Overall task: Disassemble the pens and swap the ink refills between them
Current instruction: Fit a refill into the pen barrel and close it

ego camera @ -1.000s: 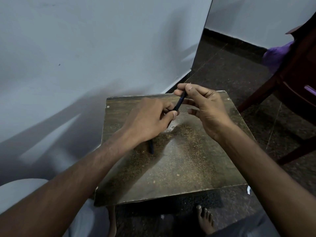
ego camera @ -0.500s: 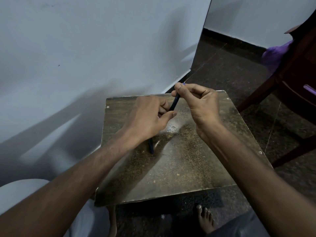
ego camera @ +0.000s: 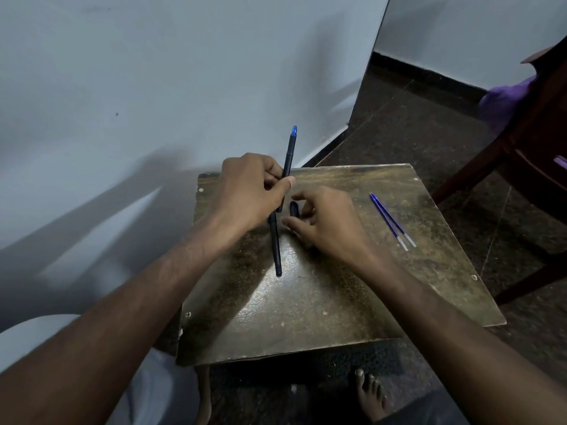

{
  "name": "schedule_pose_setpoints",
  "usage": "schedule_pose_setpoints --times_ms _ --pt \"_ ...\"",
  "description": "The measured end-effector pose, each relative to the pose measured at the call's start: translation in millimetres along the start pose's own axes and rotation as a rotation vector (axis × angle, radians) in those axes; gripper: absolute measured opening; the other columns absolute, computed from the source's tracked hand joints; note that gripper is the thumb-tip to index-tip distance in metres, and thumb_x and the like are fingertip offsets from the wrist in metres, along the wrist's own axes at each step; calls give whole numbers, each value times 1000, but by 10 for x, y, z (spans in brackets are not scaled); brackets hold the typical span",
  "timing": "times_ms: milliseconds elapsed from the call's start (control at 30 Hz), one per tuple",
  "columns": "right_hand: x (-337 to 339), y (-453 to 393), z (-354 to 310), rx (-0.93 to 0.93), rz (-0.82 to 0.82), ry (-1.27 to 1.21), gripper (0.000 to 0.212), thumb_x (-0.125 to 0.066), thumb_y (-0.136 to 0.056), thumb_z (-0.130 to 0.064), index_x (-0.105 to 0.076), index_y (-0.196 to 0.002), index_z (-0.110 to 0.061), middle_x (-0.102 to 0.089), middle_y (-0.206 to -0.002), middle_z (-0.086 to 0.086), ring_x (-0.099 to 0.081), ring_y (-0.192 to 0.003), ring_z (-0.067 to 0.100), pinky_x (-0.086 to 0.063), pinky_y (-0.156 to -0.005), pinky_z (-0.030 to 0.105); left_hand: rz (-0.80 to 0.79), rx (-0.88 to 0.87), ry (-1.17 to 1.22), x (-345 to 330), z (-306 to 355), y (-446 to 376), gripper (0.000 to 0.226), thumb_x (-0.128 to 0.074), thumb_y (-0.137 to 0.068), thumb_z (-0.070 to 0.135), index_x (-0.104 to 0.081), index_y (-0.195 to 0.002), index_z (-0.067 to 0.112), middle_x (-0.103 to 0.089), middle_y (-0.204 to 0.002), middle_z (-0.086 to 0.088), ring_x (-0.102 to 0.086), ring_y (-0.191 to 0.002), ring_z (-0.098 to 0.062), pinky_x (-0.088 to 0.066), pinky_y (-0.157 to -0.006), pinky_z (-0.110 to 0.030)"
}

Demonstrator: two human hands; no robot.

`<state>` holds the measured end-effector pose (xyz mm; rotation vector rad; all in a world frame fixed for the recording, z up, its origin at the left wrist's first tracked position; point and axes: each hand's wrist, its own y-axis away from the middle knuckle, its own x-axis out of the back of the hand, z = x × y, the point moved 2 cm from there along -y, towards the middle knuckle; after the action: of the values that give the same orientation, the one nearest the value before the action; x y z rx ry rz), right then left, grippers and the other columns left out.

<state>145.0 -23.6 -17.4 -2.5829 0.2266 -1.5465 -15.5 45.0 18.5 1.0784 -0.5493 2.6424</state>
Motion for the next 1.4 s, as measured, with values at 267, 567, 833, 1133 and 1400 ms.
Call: schedule_pose_setpoints --times_ms 267,567,833,1133,1400 --pt "15 -51 8 13 55 -24 29 -74 -91 -12 -68 -119 -16 -68 -87 -2 -66 -78 20 -58 -75 40 -87 -23 -1 -80 -13 14 17 -85 -93 36 -73 -80 34 -65 -62 21 -59 -62 27 -39 -57 5" --pt "473 -79 223 -261 474 -1018 28 -74 -101 -10 -65 -127 -14 -76 -109 16 -77 -90 15 -63 -81 30 -216 -76 -21 -152 120 120 17 -83 -95 41 -70 -85 38 -68 -69 22 -65 -61 16 -45 -55 -1" --pt "558 -86 218 -181 511 -1093 32 -76 -99 -8 -64 -128 -14 -75 -112 32 -77 -94 20 -62 -81 31 -315 -95 -53 -225 210 183 12 -83 -94 44 -76 -92 35 -72 -75 21 -69 -67 7 -60 -66 -19" --pt "503 -72 245 -179 372 -926 24 -76 -100 -16 -71 -123 -12 -77 -105 28 -79 -94 27 -62 -78 31 -305 -100 -75 -184 237 176 18 -80 -98 41 -67 -85 38 -69 -71 21 -67 -65 6 -48 -61 -11" --pt "509 -39 233 -139 358 -794 20 -71 -104 -18 -70 -110 1 -82 -98 15 -80 -92 26 -65 -78 36 -255 -147 -78 -201 271 221 19 -71 -105 34 -67 -86 34 -75 -75 7 -72 -71 -12 -57 -69 -29"
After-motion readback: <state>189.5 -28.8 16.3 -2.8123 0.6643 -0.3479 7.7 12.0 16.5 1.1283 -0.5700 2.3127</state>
